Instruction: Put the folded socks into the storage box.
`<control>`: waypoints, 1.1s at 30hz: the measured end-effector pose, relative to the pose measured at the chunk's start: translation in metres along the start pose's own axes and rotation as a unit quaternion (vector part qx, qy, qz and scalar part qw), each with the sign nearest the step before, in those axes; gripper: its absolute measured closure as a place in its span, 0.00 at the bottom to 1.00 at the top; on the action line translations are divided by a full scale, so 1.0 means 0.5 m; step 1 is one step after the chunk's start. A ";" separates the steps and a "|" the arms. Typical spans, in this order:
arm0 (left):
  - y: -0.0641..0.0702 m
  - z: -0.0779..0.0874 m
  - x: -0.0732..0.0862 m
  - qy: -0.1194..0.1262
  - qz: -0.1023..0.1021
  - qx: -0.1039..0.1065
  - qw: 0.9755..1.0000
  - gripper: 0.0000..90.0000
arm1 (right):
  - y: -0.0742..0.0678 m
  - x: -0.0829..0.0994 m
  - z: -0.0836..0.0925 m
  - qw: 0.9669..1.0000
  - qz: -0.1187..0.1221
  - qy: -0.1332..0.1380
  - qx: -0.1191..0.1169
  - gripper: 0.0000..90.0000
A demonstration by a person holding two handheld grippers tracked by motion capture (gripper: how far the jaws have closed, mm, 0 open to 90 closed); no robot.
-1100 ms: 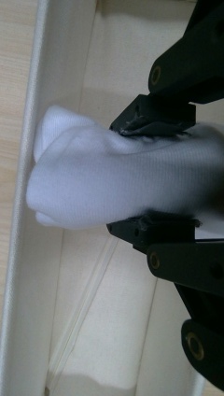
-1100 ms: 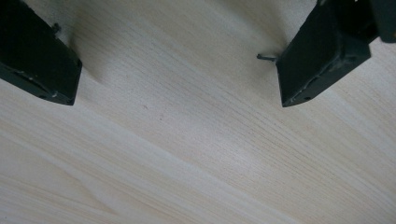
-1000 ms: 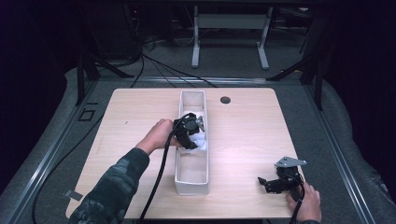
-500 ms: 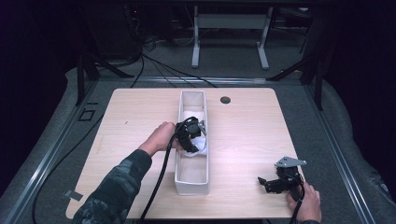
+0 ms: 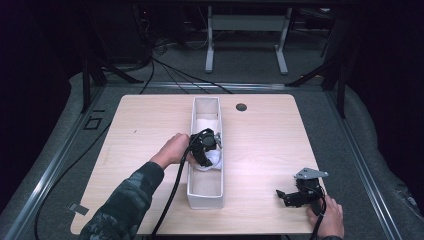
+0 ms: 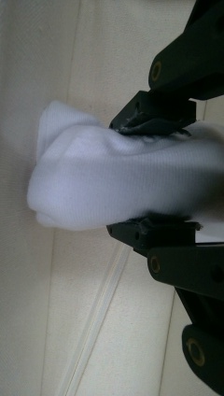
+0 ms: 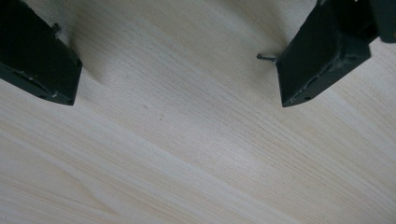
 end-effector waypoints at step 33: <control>-0.006 0.028 -0.006 0.017 0.028 -0.021 0.999 0.22 | 0.000 0.000 0.000 1.000 0.000 -0.001 0.000 0.00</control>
Point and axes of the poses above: each handheld gripper's, and its own axes: z roughly backward along the jaws, x roughly out of its underside, y roughly to its right, the point moved 4 cm from there along -z, roughly forward along the jaws, and after that the axes turned 14 degrees about z, right-handed, at the moved point
